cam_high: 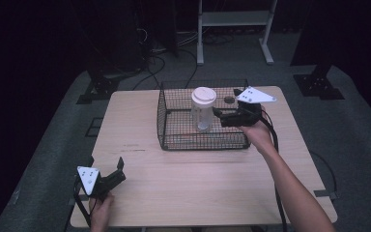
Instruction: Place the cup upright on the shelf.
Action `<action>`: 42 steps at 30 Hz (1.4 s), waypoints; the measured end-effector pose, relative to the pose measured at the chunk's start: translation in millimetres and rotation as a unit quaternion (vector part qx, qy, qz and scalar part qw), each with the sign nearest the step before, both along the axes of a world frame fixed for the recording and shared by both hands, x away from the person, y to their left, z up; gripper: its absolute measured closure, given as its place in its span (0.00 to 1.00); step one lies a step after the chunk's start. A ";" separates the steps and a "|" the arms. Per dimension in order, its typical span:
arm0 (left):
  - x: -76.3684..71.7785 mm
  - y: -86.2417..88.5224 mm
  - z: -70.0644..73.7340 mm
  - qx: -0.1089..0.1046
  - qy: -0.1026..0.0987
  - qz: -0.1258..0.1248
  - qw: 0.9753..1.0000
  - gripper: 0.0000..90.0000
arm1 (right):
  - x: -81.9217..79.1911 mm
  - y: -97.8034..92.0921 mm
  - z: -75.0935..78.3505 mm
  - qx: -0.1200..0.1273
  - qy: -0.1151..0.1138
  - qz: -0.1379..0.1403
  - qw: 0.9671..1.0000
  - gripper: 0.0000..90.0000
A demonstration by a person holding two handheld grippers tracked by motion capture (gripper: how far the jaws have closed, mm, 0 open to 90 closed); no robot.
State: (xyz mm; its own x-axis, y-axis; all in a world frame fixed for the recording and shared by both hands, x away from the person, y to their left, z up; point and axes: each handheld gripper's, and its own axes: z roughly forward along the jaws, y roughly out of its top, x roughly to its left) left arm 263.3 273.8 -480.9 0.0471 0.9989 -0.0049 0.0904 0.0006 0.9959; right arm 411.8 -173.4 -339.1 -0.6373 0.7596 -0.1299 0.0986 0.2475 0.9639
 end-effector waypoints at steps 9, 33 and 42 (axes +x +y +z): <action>0.0 -0.3 0.0 0.002 0.000 0.000 1.000 0.00 | -17.0 -14.5 -7.7 -0.004 0.003 0.000 1.000 0.00; -0.4 -0.7 0.0 0.003 0.000 0.000 1.000 0.00 | -58.1 -47.6 -26.8 0.000 -0.004 -0.010 1.000 0.01; -0.4 -0.7 0.0 0.003 0.000 0.000 1.000 0.00 | -73.8 -60.9 -33.7 0.000 -0.006 -0.016 1.000 0.01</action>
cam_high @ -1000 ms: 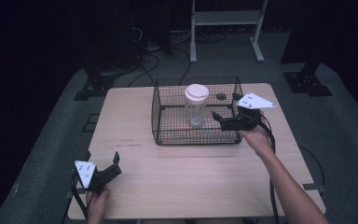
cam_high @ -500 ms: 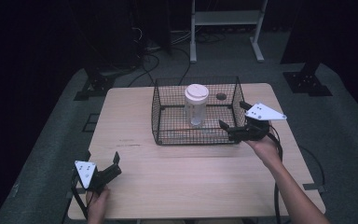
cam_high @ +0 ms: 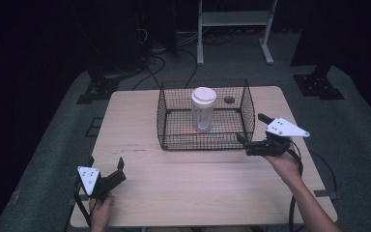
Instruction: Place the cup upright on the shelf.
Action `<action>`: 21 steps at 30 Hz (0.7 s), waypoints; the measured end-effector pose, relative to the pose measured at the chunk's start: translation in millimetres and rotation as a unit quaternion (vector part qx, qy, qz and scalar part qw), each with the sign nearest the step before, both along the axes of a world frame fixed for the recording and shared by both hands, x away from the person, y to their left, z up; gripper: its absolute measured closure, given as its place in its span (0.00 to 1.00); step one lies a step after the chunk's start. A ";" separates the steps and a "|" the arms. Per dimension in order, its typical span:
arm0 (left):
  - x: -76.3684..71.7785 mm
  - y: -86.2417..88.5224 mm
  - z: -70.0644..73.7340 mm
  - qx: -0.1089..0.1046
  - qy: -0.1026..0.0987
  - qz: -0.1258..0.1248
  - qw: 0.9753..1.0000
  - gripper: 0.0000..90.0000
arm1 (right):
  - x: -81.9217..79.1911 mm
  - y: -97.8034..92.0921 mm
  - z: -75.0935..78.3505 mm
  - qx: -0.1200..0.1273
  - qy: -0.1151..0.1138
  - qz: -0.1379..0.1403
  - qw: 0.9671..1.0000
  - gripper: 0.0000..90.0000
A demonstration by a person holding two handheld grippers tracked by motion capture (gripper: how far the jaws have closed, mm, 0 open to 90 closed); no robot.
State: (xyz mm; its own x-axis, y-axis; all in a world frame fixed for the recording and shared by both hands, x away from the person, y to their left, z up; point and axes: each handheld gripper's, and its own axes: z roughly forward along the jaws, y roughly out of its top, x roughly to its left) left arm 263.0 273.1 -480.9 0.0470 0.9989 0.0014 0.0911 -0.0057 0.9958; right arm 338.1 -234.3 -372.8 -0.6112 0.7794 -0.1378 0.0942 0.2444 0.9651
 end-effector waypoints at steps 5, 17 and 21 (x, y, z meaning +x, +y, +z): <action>-0.1 0.1 0.0 0.001 0.000 0.000 1.000 0.00 | -7.9 -5.3 -6.2 0.001 0.002 -0.003 1.000 0.01; -0.1 -0.1 0.1 0.003 0.000 -0.001 1.000 0.00 | -26.4 -18.0 -22.1 0.005 0.008 -0.010 1.000 0.01; 0.0 -0.1 0.1 0.003 0.001 0.000 1.000 0.00 | -31.5 -21.2 -26.0 0.008 0.009 -0.014 1.000 0.00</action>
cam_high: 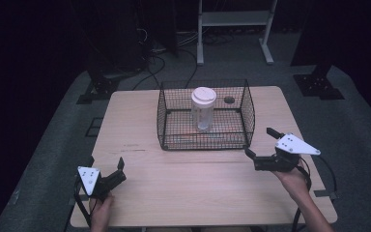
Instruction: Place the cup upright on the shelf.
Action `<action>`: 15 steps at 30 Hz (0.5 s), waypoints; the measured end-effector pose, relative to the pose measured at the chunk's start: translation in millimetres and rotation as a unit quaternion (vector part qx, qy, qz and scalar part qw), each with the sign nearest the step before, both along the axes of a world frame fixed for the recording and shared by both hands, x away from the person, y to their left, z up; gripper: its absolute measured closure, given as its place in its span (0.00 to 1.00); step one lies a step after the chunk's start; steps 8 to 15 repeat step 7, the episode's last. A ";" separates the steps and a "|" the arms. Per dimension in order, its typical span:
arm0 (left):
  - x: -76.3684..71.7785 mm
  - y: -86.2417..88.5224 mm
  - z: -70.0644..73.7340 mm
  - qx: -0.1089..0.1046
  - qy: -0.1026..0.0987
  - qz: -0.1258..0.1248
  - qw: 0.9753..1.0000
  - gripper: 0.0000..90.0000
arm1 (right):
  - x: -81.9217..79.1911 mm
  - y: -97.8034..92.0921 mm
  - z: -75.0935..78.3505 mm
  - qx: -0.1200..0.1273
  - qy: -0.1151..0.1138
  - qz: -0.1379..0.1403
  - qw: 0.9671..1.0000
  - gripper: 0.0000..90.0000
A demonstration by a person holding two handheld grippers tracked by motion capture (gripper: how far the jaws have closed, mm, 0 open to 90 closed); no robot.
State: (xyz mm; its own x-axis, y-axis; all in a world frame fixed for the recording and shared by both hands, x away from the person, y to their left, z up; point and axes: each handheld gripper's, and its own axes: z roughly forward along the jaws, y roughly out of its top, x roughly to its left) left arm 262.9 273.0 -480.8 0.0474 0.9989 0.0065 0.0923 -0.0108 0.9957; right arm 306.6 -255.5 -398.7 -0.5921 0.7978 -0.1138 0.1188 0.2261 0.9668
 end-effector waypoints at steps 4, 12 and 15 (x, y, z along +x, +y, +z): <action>0.0 -0.2 0.0 0.000 0.000 0.001 1.000 0.00 | -4.9 -2.0 -2.7 -0.001 -0.003 -0.004 1.000 0.01; 0.2 -0.1 0.0 0.000 0.000 0.001 1.000 0.00 | -12.7 -2.7 -7.1 -0.003 -0.010 -0.007 1.000 0.01; 0.2 -0.1 0.0 0.000 0.000 0.001 1.000 0.00 | -12.7 -2.7 -7.1 -0.003 -0.010 -0.007 1.000 0.01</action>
